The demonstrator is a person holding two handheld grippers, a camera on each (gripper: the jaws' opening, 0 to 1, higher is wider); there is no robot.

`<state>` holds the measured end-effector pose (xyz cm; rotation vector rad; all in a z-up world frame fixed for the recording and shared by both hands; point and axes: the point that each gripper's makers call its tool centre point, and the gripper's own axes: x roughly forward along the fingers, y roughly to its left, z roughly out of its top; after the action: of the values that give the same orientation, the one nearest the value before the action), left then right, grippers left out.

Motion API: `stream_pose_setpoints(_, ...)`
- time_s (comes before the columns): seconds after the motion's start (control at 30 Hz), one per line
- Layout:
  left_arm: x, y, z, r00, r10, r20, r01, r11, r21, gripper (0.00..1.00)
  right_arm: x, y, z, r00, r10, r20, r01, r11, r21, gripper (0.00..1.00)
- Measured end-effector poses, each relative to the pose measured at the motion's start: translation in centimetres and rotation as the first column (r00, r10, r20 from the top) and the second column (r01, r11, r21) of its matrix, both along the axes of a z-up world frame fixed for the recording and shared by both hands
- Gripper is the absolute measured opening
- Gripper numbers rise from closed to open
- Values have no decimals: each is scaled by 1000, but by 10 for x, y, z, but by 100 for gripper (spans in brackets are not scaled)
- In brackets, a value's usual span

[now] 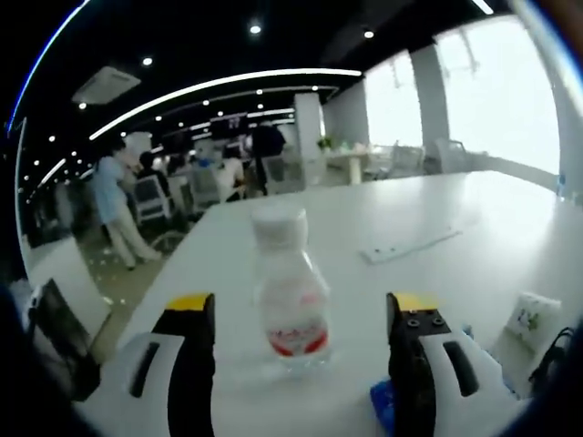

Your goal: Arrange the tabletop items into an orderly group along one side of the table until the central work area is clear of visible clutter.

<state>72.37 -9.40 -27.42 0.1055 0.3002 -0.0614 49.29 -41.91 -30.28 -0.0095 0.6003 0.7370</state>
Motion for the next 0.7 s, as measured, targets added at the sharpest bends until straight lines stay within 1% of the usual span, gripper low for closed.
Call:
stream_pose_setpoints(0.1, -8, -4, 1, 999, -32, 1, 32, 999, 23, 95, 4, 1, 3, 1000, 5, 8, -5, 1000, 9, 100)
stream_pose_setpoints(0.17, -14, -4, 2, 999, -34, 2, 34, 999, 27, 99, 5, 3, 4, 1000, 12, 15, -12, 1000, 14, 100)
stream_pose_setpoints(0.23, -22, -7, 1, 999, -53, -4, 54, 998, 28, 99, 6, 5, 5, 1000, 20, 18, -20, 1000, 15, 100)
stream_pose_setpoints(0.33, -31, -9, -2, 997, -69, -21, 70, 996, 54, 99, 8, 7, 8, 999, 32, 29, -33, 999, 14, 100)
stream_pose_setpoints(0.37, -33, -10, -2, 997, -73, -16, 74, 996, 54, 99, 9, 7, 9, 999, 35, 32, -36, 999, 13, 100)
stream_pose_setpoints(0.43, -39, -17, 5, 994, -102, 25, 102, 995, 8, 99, 11, 7, 11, 998, 45, 42, -45, 999, 10, 100)
stream_pose_setpoints(0.5, -44, -19, 5, 994, -109, 17, 109, 994, -6, 99, 14, 7, 14, 997, 49, 57, -49, 999, 8, 100)
stream_pose_setpoints(0.53, -48, -22, 6, 992, -124, 24, 124, 992, -12, 99, 16, 7, 16, 997, 52, 64, -52, 999, 6, 99)
stream_pose_setpoints(0.6, -54, -27, 5, 988, -152, 18, 152, 988, -7, 99, 20, 6, 21, 994, 54, 93, -54, 999, -2, 99)
stream_pose_setpoints(0.63, -58, -30, 3, 984, -177, 7, 177, 984, 16, 99, 22, 6, 23, 993, 56, 100, -56, 998, -4, 99)
stream_pose_setpoints(0.7, -65, -33, 4, 981, -192, 2, 192, 981, 36, 99, 25, 5, 25, 993, 59, 106, -59, 998, -5, 99)
